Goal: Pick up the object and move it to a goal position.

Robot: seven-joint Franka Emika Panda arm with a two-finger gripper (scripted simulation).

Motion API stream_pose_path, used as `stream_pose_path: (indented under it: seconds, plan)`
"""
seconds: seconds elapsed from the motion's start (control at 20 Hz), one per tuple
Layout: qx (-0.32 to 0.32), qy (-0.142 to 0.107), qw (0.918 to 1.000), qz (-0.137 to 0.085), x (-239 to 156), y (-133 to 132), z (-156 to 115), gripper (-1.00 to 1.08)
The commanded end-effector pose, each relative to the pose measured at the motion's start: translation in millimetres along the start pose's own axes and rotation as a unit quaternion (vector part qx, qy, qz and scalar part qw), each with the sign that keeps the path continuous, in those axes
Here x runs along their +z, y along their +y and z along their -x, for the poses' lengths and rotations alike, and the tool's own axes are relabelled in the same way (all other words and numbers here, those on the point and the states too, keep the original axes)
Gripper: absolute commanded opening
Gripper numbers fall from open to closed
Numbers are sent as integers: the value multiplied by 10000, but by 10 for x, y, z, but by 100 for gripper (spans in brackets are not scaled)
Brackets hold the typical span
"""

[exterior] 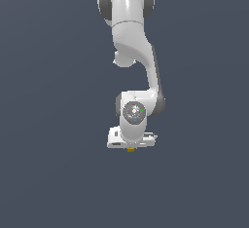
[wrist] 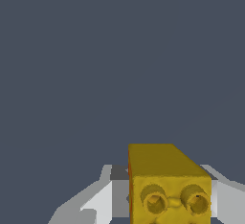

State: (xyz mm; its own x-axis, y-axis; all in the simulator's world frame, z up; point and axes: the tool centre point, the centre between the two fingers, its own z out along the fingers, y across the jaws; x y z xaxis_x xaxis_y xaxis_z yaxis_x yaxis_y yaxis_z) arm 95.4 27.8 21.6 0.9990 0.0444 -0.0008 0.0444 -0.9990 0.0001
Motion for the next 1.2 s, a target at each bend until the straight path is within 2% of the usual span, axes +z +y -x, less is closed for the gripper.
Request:
stream_pose_path:
  seconds: [0.0, 0.3, 0.6, 0.85, 1.15]
  plan:
    - [0, 3, 10000, 0, -3, 0, -2, -100]
    - [0, 3, 10000, 0, -36, -29, 14, -100]
    - [0, 3, 10000, 0, -210, -184, 89, -100]
    - [0, 3, 10000, 0, -488, -433, 208, -100]
    - [-1, 3, 10000, 2, -985, -876, 414, -100]
